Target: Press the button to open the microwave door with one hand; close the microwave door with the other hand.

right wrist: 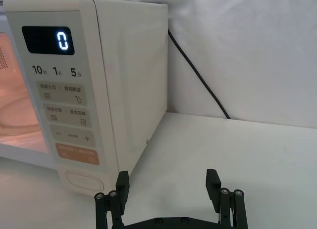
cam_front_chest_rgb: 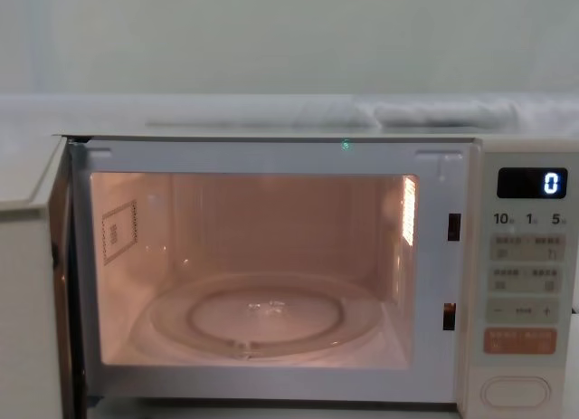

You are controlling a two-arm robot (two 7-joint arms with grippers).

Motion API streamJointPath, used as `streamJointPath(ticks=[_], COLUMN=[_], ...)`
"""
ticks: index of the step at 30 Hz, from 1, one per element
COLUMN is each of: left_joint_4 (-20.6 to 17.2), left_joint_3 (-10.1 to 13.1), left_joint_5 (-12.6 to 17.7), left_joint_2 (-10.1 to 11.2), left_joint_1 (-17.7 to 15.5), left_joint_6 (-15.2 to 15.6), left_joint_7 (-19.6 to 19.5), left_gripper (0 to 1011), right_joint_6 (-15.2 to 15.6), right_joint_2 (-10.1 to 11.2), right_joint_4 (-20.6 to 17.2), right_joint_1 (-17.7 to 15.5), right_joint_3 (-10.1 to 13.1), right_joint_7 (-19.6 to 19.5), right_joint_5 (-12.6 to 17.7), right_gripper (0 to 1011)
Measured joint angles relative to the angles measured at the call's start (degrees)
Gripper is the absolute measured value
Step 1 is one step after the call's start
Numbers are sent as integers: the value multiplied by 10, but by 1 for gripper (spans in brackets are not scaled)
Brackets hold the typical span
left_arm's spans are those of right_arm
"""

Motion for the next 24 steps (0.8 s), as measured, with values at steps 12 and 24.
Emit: streamJointPath(ticks=[12, 24], left_joint_4=[-46, -95], left_joint_3=[-57, -97], left_joint_5=[1, -48], left_joint_2=[12, 48], left_joint_1=[63, 91], left_joint_6=[-17, -31], left_joint_7=[-28, -113], left_gripper=[0, 0], right_joint_6=[0, 0], right_joint_2=[0, 0], right_joint_4=[0, 0], right_joint_1=[0, 0], right_joint_3=[0, 0], right_joint_7=[0, 0], right_joint_5=[0, 0], right_gripper=[1002, 1002])
